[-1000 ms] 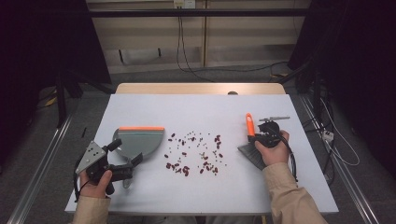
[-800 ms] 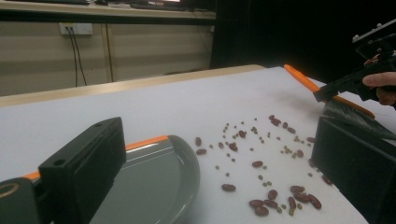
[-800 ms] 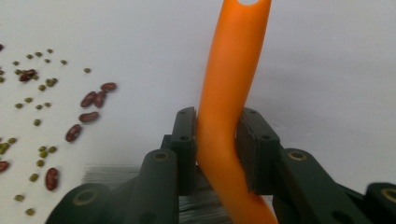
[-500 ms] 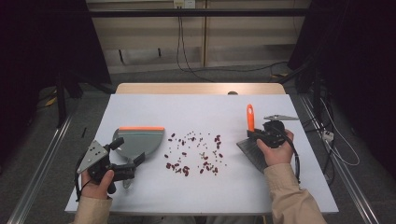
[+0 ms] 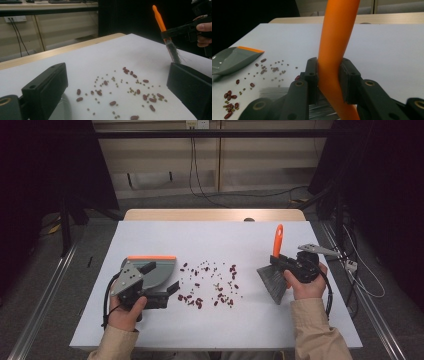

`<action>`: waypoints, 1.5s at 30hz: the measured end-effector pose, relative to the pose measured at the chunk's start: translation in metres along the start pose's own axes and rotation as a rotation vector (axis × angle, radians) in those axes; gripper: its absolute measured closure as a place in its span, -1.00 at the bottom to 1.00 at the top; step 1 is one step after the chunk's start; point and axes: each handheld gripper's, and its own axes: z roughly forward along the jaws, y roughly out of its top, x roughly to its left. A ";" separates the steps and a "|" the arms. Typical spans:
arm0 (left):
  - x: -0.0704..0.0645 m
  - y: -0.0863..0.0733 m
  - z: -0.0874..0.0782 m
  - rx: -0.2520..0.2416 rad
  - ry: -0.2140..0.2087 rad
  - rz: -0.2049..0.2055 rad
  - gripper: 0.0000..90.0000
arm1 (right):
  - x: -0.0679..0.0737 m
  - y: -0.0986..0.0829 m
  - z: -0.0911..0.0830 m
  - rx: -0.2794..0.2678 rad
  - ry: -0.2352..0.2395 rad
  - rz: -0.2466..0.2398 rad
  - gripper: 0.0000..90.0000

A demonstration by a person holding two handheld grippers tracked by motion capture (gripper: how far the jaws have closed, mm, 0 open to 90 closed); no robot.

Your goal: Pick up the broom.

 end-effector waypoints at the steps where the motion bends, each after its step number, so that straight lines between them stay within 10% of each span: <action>1: -0.001 0.000 0.004 0.003 -0.005 -0.004 -0.93 | 0.000 0.001 0.000 -0.001 0.005 -0.002 0.59; 24: -0.041 0.022 0.066 0.026 -0.106 0.016 -0.89 | 0.060 0.022 0.007 -0.122 0.109 -0.075 0.59; 45: -0.039 0.039 0.087 0.046 -0.148 -0.104 -0.29 | 0.131 0.038 0.049 -0.153 0.183 -0.137 0.59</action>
